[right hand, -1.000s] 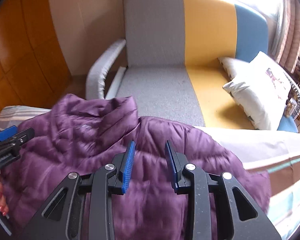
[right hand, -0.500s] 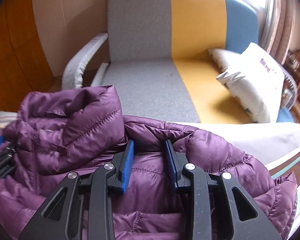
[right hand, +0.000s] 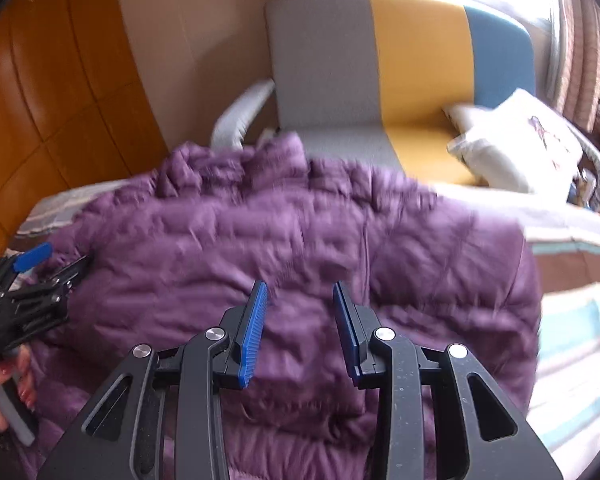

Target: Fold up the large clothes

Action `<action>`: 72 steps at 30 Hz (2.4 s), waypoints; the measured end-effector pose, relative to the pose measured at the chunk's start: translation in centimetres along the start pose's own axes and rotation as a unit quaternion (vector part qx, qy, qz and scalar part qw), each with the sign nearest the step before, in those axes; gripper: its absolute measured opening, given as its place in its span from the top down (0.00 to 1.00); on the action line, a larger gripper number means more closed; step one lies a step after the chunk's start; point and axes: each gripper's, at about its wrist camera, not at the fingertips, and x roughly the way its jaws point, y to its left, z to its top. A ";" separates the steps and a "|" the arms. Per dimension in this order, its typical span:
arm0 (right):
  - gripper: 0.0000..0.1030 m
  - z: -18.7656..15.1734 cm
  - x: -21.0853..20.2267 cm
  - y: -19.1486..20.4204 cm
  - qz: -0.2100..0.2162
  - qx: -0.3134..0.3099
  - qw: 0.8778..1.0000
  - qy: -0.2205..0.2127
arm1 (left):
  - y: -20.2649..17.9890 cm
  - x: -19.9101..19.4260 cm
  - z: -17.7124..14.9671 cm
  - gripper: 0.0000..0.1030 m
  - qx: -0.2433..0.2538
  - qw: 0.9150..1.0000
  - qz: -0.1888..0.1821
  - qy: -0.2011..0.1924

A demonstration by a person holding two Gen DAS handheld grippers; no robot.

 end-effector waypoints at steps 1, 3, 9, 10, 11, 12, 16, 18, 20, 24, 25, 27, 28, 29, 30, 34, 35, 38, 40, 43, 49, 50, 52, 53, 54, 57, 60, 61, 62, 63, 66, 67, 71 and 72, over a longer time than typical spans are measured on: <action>0.67 -0.3 0.4 0.1 -0.006 0.004 1.000 0.001 | 0.0 0.6 -0.5 0.09 -0.002 1.000 0.008 0.006; 0.67 -0.7 1.6 -0.5 -0.028 0.004 1.000 0.003 | 0.6 1.6 -0.8 0.05 -0.022 1.000 0.002 0.018; 0.67 -1.3 2.2 -0.5 -0.041 0.008 0.999 0.002 | 1.2 2.9 -1.0 0.02 -0.049 0.998 -0.008 0.036; 0.65 -1.3 2.1 -0.5 -0.041 0.007 0.999 0.003 | 1.3 2.6 -1.0 0.02 -0.049 0.998 -0.007 0.035; 0.65 -1.3 1.6 -0.5 -0.041 0.009 0.999 0.005 | 1.2 2.1 -1.0 0.02 -0.048 0.998 -0.003 0.035; 0.65 -1.3 0.8 -0.7 -0.038 0.013 0.999 0.006 | 1.2 1.4 -1.2 0.02 -0.046 0.998 -0.001 0.035; 0.65 -1.8 -1.6 -0.4 -0.020 0.016 1.000 0.000 | 1.1 -1.7 -2.6 0.02 -0.038 0.999 -0.015 0.027; 0.62 -2.6 -3.1 -0.2 -0.016 0.009 1.000 0.008 | 1.4 -3.4 -3.7 0.02 -0.050 0.997 -0.048 0.030; 0.48 -3.5 -4.6 -0.1 -0.018 0.005 1.000 0.002 | 1.6 -4.7 -4.6 0.02 -0.061 0.995 -0.074 0.029; 0.47 -5.3 -7.3 -0.2 -0.020 0.004 1.000 -0.006 | 1.4 -7.3 -7.3 0.02 -0.063 0.994 -0.084 0.033; 0.47 -5.8 -7.9 -0.2 -0.019 0.006 1.000 -0.009 | 1.1 -7.7 -7.9 0.02 -0.061 0.994 -0.088 0.035; 0.47 -6.8 -9.1 -0.1 -0.020 0.006 1.000 -0.012 | 1.0 -9.0 -9.5 0.02 -0.058 0.994 -0.084 0.036; 0.47 -7.1 -9.5 -0.1 -0.020 0.006 1.000 -0.011 | 1.1 -9.5 -10.1 0.02 -0.056 0.994 -0.082 0.035; 0.47 -7.5 -9.9 -0.1 -0.020 0.006 1.000 -0.011 | 1.1 -10.0 -10.9 0.02 -0.056 0.994 -0.084 0.035; 0.47 -8.1 -10.4 -0.1 -0.017 0.006 1.000 -0.010 | 1.2 -10.4 -11.3 0.02 -0.057 0.994 -0.084 0.036; 0.46 -9.7 -11.6 -0.2 -0.015 0.009 1.000 -0.004 | 2.4 -11.9 -13.6 0.02 -0.077 0.992 -0.094 0.045; 0.43 -10.1 -11.9 -0.2 -0.015 0.011 1.000 -0.003 | 2.6 -12.3 -14.2 0.02 -0.081 0.991 -0.100 0.045; 0.36 -11.5 -12.7 -0.5 -0.010 0.014 1.000 -0.002 | 3.1 -13.4 -15.2 0.02 -0.083 0.990 -0.103 0.043; 0.36 -12.3 -13.3 -0.8 -0.008 0.014 1.000 0.001 | 3.2 -14.0 -15.9 0.02 -0.080 0.991 -0.101 0.039; 0.36 -13.6 -14.5 -1.5 -0.002 0.016 1.000 0.002 | 3.8 -15.0 -16.6 0.02 -0.081 0.992 -0.094 0.030; 0.36 -16.3 -17.4 -4.0 -0.011 0.014 1.000 0.003 | 6.1 -16.7 -18.4 0.02 -0.083 0.993 -0.079 0.020; 0.36 -16.8 -17.8 -4.7 -0.012 0.019 1.000 0.005 | 6.5 -16.9 -18.7 0.02 -0.086 0.993 -0.081 0.021; 0.36 -17.6 -18.6 -5.9 -0.016 0.028 0.999 0.009 | 7.3 -17.1 -19.4 0.03 -0.087 0.992 -0.084 0.024; 0.36 -18.2 -19.0 -6.6 -0.019 0.033 0.999 0.012 | 7.6 -17.3 -19.8 0.04 -0.085 0.993 -0.083 0.025; 0.36 -18.7 -19.5 -7.2 -0.019 0.037 0.999 0.015 | 7.8 -17.5 -20.2 0.04 -0.083 0.992 -0.087 0.027; 0.37 -20.4 -20.6 -8.5 -0.018 0.042 0.999 0.024 | 8.5 -17.8 -21.9 0.07 -0.078 0.992 -0.097 0.033; 0.43 -22.1 -21.1 -9.4 -0.015 0.051 0.998 0.039 | 9.1 -17.8 -23.7 0.17 -0.084 0.988 -0.117 0.050; 0.43 -22.8 -21.3 -9.7 -0.006 0.056 0.997 0.045 | 9.2 -17.9 -24.1 0.18 -0.085 0.988 -0.120 0.048; 0.43 -23.4 -21.5 -9.9 -0.001 0.058 0.997 0.050 | 9.2 -18.3 -24.4 0.18 -0.084 0.988 -0.124 0.041; 0.43 -24.1 -21.6 -9.9 0.001 0.058 0.997 0.054 | 9.1 -18.6 -24.7 0.20 -0.079 0.987 -0.132 0.037; 0.43 -25.5 -21.7 -10.0 0.016 0.062 0.996 0.063 | 8.4 -19.2 -25.3 0.21 -0.053 0.987 -0.147 0.036; 0.43 -25.9 -21.7 -10.1 0.025 0.068 0.995 0.067 | 8.2 -19.5 -25.6 0.21 -0.046 0.986 -0.155 0.035; 0.46 -26.6 -21.3 -9.6 0.025 0.066 0.995 0.065 | 8.0 -19.9 -26.1 0.22 -0.042 0.985 -0.161 0.039; 0.51 -26.5 -21.2 -9.2 0.028 0.061 0.996 0.066 | 7.9 -20.0 -26.2 0.24 -0.039 0.986 -0.157 0.040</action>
